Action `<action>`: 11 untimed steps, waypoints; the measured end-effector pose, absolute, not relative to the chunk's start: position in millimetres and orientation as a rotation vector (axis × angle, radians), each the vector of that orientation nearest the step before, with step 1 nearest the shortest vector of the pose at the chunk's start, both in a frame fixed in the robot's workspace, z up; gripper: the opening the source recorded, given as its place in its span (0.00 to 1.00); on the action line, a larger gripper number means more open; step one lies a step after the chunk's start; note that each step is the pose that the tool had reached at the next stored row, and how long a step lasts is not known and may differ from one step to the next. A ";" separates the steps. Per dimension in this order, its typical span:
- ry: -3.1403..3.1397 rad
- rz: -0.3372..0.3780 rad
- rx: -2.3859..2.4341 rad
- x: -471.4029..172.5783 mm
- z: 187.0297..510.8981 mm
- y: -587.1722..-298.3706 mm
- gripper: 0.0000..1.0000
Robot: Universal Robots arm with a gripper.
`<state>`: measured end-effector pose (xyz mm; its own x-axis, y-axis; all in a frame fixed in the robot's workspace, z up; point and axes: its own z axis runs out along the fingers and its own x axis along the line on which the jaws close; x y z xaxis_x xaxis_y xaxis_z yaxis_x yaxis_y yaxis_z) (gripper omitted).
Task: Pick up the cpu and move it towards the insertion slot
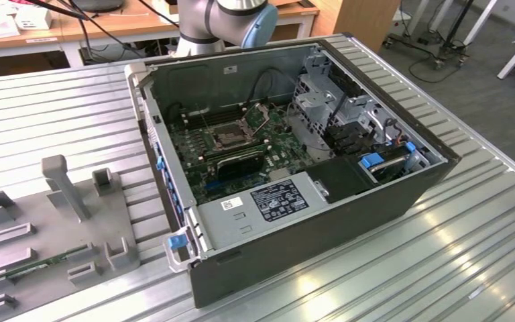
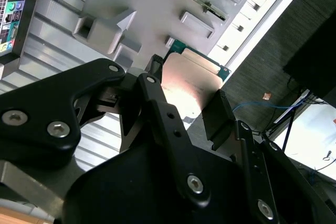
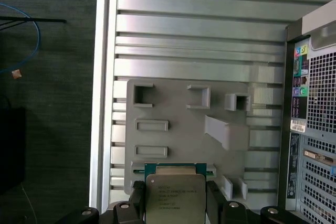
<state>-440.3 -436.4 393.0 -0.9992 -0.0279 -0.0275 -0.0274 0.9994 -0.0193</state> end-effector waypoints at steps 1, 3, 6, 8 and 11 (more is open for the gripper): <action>3.113 -0.029 -0.043 -439.7 393.0 -436.4 0.55; 3.113 -0.029 -0.043 -438.6 393.0 -436.4 0.55; 3.113 -0.029 -0.043 -436.6 393.0 -436.4 0.55; 3.113 -0.029 -0.043 -435.3 393.0 -436.4 0.55; 3.113 -0.029 -0.043 -433.1 393.0 -436.4 0.55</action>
